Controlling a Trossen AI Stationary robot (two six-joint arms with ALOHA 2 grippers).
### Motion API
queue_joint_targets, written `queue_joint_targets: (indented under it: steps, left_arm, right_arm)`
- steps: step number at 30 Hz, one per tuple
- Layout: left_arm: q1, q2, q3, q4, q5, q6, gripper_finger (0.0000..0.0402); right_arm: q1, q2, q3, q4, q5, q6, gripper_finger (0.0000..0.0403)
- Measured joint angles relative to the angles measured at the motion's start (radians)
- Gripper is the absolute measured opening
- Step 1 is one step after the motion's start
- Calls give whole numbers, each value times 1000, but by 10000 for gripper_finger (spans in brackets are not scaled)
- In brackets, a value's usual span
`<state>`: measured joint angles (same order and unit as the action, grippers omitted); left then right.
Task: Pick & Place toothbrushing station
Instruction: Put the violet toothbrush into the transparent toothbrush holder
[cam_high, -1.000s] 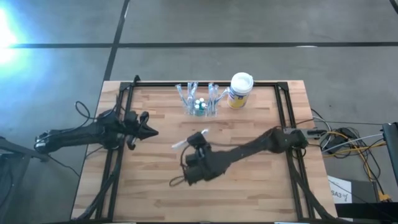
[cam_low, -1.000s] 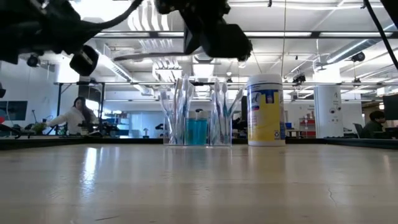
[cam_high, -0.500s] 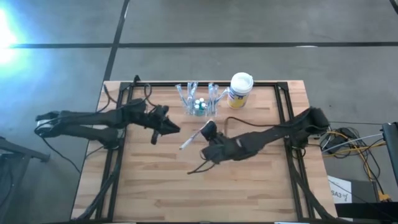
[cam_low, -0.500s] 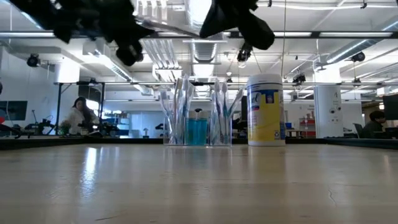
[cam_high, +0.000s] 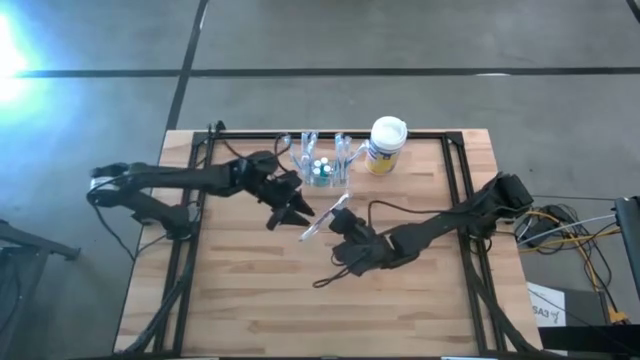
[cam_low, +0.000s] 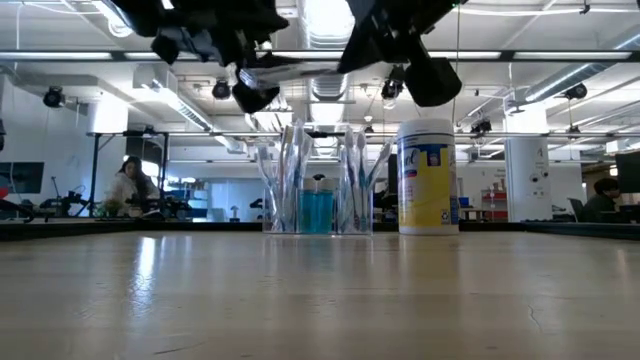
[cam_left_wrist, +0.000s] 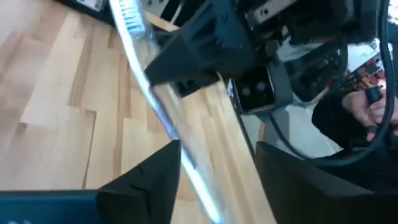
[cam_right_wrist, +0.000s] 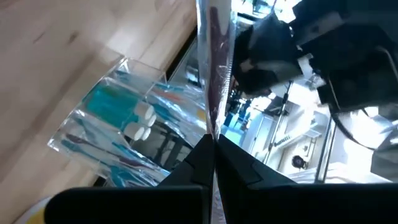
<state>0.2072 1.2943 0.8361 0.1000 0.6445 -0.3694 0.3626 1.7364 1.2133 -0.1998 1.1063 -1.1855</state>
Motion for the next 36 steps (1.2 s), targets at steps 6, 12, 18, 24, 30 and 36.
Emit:
queue_joint_targets:
  steps: [6, 12, 18, 24, 30, 36]
  left_arm:
    - [-11, 95, 55, -56, 15, 9, 235]
    - [-18, 142, 85, -57, 35, 28, 236]
    - [-31, 157, 99, -50, 37, 36, 234]
    - [-50, 157, 113, -49, 15, 98, 178]
    - [-57, 166, 134, -76, -37, 151, 27]
    - [-60, 161, 129, -51, -79, 189, 31]
  right_arm:
    - [-1, 0, -6, 5, 20, -1, 8]
    - [0, 0, 3, 19, 21, -1, 8]
    - [-1, 0, 3, 28, 20, -3, 8]
    - [-1, 0, 3, 28, 20, 10, 8]
    - [2, -3, 4, 48, 29, 11, 8]
    - [9, -15, 3, 80, 38, 17, 8]
